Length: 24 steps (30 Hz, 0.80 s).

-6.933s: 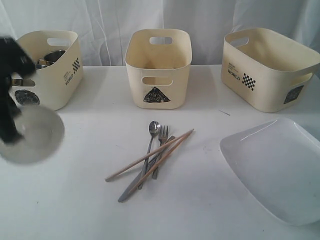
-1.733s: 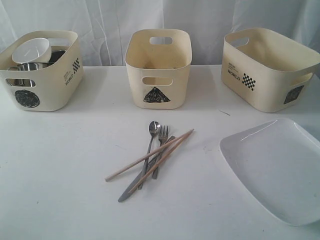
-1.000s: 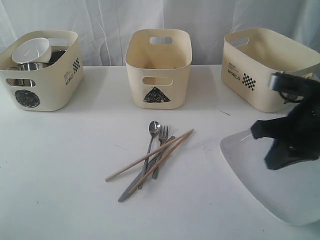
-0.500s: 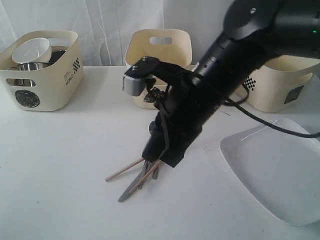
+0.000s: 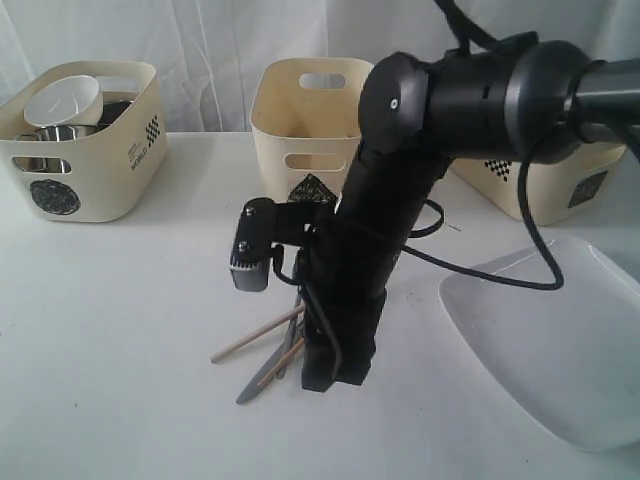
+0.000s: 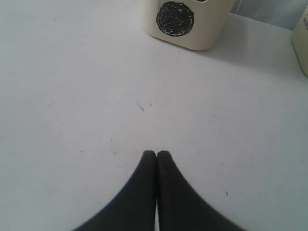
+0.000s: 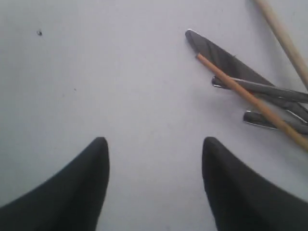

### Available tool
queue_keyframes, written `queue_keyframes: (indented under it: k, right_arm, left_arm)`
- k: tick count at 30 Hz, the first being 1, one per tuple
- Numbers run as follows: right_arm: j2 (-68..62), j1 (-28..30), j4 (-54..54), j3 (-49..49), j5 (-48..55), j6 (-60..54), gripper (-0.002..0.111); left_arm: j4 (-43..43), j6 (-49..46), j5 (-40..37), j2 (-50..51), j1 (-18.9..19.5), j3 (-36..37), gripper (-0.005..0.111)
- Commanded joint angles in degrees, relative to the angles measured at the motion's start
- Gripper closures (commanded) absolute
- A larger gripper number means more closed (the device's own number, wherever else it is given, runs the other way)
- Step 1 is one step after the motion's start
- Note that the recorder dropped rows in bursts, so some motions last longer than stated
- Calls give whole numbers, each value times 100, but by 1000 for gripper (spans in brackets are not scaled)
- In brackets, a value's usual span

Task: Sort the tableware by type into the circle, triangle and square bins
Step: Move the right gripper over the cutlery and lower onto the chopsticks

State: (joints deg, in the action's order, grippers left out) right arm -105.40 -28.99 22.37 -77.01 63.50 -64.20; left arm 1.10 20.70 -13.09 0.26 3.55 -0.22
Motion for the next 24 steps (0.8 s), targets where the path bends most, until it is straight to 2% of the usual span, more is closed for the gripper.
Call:
queue_keyframes:
  k: [1, 3, 5, 7, 9, 10, 12, 13, 20, 24]
  right_arm:
    - [-34, -148, -583, -20, -1542, -214, 53]
    - [-238, -191, -536, -20, -2406, -214, 49]
    - [-439, -192, -798, -20, -2233, -93, 45]
    - [-488, -192, -907, -20, -2136, 950, 46]
    - [-381, -192, -978, -29, -2278, 3124, 50]
    - [-352, -130, -1232, -107, -2261, 4685, 51]
    - [-368, -5, -1388, -304, -1921, 6628, 51]
    - [-398, 58, -1388, -415, -1781, 7233, 51]
    - [-1105, 534, -959, -1366, -848, 8434, 53]
    - [-1525, 750, -335, -1641, -247, 8582, 53]
  left_arm:
    - [-42, -11, 26, -26, -32, 22, 107]
    - [-42, -11, 26, -26, -32, 22, 107]
    - [-42, -11, 26, -26, -32, 22, 107]
    - [-42, -11, 26, -26, -32, 22, 107]
    - [-42, -1, 26, -26, -32, 22, 107]
    - [-42, -1, 26, -26, -32, 22, 107]
    - [-42, -1, 26, -26, -32, 22, 107]
    - [-42, -12, 26, -26, -32, 22, 107]
    - [-42, -12, 26, -26, -32, 22, 107]
    - [-42, -12, 26, -26, -32, 22, 107]
